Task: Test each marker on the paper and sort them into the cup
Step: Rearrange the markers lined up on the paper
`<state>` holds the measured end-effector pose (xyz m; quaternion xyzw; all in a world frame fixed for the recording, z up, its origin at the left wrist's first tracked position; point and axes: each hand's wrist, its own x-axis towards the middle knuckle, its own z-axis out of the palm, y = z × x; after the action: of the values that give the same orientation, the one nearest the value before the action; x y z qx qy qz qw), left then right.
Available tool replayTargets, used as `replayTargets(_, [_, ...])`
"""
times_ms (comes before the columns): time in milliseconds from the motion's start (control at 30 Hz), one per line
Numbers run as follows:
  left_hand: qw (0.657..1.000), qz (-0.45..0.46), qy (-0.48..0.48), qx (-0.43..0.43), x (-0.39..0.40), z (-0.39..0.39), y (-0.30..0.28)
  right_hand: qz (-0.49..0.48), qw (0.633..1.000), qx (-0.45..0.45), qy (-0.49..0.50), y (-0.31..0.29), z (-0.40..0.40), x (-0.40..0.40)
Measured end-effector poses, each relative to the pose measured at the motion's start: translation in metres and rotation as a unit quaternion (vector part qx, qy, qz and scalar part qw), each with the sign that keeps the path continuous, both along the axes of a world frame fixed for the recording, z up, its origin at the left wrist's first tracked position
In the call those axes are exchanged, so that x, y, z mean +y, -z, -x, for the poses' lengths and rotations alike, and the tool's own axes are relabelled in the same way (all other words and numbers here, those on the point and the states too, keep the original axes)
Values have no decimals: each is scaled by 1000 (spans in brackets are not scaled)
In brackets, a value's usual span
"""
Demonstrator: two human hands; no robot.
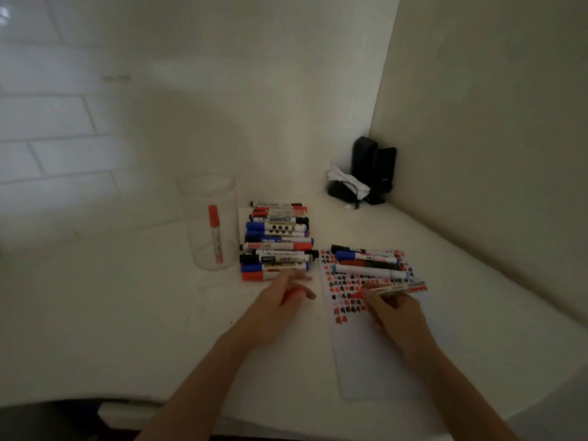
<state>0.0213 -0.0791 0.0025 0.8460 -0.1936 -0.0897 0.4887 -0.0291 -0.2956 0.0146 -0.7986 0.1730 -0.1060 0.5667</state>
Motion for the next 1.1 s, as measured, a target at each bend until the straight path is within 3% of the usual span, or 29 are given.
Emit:
replayTargets(133, [996, 79, -41, 20, 10, 8, 1, -114, 993, -7, -41, -21, -5, 19])
replayTargets(267, [988, 130, -87, -18, 12, 12, 1, -140, 988, -13, -56, -22, -6, 47])
replayTargets(700, [986, 139, -90, -22, 14, 8, 2, -140, 986, -7, -86, -14, -10, 72])
replayTargets(900, [986, 142, -81, -30, 16, 6, 5, -90, 992, -28, -88, -9, -14, 79])
replayTargets(1100, [984, 154, -83, -43, 16, 5, 7, -118, 989, -14, -88, -7, -17, 84])
